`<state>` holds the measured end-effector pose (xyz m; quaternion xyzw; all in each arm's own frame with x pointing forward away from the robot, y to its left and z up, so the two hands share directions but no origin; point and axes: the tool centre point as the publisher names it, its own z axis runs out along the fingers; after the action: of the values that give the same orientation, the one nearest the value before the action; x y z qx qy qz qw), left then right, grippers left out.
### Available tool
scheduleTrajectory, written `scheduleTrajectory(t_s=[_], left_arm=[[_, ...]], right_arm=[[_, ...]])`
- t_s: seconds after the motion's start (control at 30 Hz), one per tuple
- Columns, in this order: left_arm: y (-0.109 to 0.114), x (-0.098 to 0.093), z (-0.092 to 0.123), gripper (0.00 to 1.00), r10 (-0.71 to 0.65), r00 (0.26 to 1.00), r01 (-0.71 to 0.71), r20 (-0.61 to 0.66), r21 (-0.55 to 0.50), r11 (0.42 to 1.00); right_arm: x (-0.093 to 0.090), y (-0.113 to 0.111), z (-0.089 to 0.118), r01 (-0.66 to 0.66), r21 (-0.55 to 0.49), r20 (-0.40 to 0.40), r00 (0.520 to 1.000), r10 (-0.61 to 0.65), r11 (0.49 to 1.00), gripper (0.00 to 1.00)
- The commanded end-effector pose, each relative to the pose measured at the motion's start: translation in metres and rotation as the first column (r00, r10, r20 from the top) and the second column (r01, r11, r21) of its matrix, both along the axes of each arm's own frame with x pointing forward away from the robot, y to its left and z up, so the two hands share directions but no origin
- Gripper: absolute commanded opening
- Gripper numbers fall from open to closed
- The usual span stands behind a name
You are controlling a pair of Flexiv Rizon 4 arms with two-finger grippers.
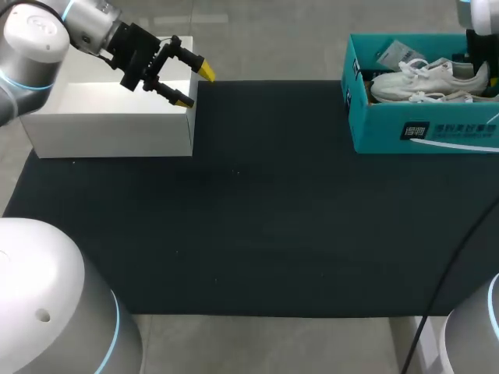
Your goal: Take the shoe out of the shoebox, open the shoe tongue, remove and reinsert the insole, then place the shoe into the shoebox
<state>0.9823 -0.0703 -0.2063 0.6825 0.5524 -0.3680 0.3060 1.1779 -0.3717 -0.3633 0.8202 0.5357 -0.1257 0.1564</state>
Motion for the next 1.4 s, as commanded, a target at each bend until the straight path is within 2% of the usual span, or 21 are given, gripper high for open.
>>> scheduleTrajectory(t_s=[0.03,0.07,0.3,0.47,0.63,0.93,1.13,1.4], left_arm=[[0.0,-0.001,0.0,1.0,0.002,1.0,-0.002,0.003,0.003,1.0],[0.0,-0.001,0.0,1.0,0.002,1.0,-0.002,0.003,0.003,1.0],[0.0,-0.001,0.0,1.0,0.002,1.0,-0.002,0.003,0.003,1.0],[0.0,-0.001,0.0,1.0,0.002,1.0,-0.002,0.003,0.003,1.0],[0.0,-0.001,0.0,1.0,0.002,1.0,-0.002,0.003,0.003,1.0],[0.0,-0.001,0.0,1.0,0.002,1.0,-0.002,0.003,0.003,1.0],[0.0,-0.001,0.0,1.0,0.002,1.0,-0.002,0.003,0.003,1.0],[0.0,-0.001,0.0,1.0,0.002,1.0,-0.002,0.003,0.003,1.0]], right_arm=[[0.01,-0.001,0.0,0.019,-0.002,-0.001,1.0,-0.019,1.0,0.78],[0.009,-0.002,0.002,0.022,-0.007,0.008,1.0,-0.022,1.0,1.0],[-0.001,0.003,0.026,0.027,-0.03,0.036,0.999,-0.026,0.999,1.0],[-0.01,0.018,0.048,0.003,-0.016,0.072,0.997,-0.002,1.0,1.0],[-0.016,0.038,0.068,-0.035,-0.002,0.109,0.993,0.035,0.999,1.0],[-0.028,0.075,0.107,-0.093,0.07,0.231,0.97,0.074,0.993,1.0],[-0.043,0.109,0.12,-0.131,0.112,0.271,0.958,0.097,0.985,1.0],[-0.064,0.137,0.134,-0.166,0.15,0.29,0.95,0.117,0.975,1.0]])
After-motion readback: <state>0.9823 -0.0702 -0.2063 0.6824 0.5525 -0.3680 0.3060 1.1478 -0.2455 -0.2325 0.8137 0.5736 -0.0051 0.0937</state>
